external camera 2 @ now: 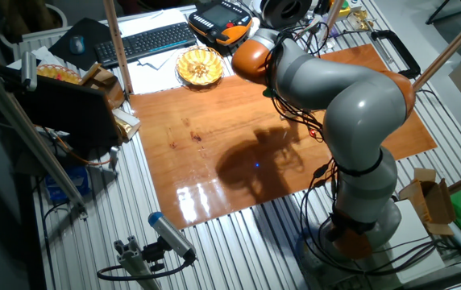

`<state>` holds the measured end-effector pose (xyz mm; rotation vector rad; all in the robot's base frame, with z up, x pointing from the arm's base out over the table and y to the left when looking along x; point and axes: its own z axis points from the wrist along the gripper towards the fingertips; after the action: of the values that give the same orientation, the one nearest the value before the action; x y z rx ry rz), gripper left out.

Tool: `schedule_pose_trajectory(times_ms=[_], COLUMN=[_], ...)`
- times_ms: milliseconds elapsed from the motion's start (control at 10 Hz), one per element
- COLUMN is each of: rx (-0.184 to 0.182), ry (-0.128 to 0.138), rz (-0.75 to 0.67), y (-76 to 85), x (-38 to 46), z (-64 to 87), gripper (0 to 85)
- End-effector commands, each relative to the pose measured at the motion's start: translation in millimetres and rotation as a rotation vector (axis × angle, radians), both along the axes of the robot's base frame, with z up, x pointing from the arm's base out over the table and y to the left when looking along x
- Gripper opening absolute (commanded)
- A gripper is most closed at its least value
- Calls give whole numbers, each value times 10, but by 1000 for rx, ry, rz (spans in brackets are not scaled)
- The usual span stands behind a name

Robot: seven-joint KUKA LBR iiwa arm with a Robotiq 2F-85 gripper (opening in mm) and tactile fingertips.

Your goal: Take the dish off the dish rack

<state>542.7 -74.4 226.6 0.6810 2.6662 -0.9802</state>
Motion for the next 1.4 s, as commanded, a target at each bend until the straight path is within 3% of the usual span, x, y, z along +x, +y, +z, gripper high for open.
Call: schedule_pose_trajectory(times_ms=[0,800,1300], rx=[-8,-44,-21], ry=[-1,6,8], rz=[5,-1,30], y=[1,104,106], x=[-9,19,24], z=[10,56,53], gripper=[7,10,10])
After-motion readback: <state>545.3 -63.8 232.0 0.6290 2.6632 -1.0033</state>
